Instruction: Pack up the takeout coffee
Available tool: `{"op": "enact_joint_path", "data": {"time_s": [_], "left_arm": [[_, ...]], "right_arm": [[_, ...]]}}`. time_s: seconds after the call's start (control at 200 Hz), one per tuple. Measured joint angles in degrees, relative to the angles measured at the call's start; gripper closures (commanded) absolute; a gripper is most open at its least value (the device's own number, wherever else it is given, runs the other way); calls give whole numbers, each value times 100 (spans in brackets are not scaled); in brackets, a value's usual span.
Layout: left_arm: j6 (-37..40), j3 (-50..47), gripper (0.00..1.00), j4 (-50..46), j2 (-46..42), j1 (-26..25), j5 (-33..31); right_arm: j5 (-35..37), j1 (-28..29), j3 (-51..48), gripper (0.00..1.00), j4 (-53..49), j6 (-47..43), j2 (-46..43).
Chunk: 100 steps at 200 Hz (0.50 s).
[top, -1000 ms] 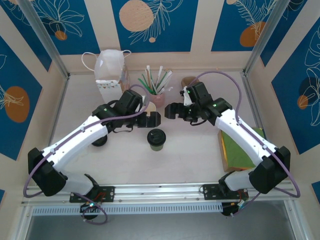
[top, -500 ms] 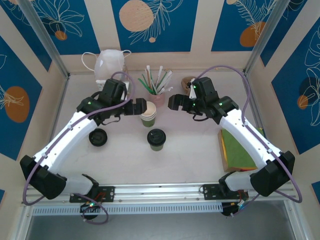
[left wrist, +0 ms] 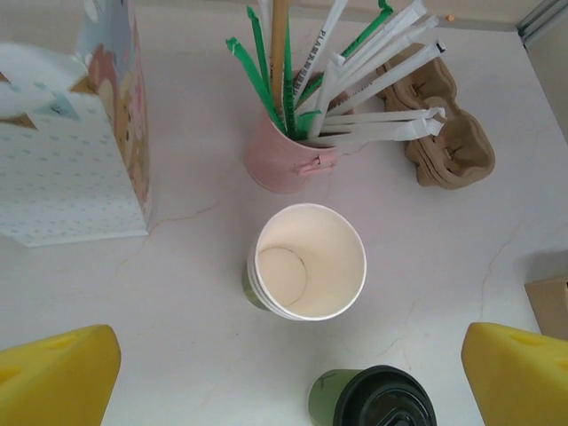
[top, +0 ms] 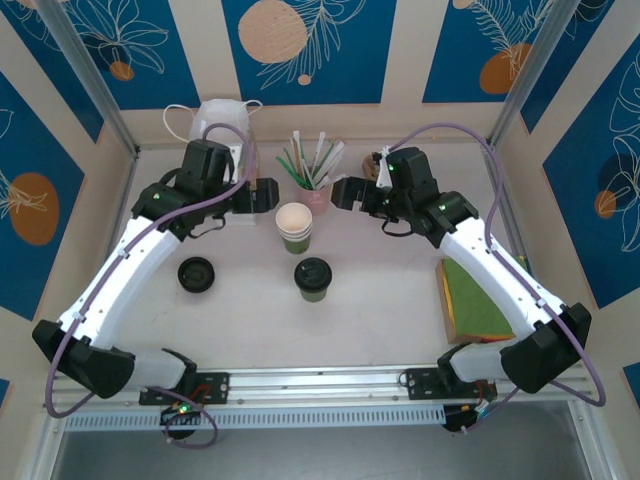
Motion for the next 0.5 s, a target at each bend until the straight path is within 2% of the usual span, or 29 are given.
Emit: {"op": "enact_joint_path", "data": {"time_s": [0.235,0.5], "left_arm": [[11,319,6,-59,238,15,35],[24,702,7,-328,671,15,92]], "right_arm": [[168,267,94,1,-81,-197,2],[426,-74,179,1,-595,-374,46]]}}
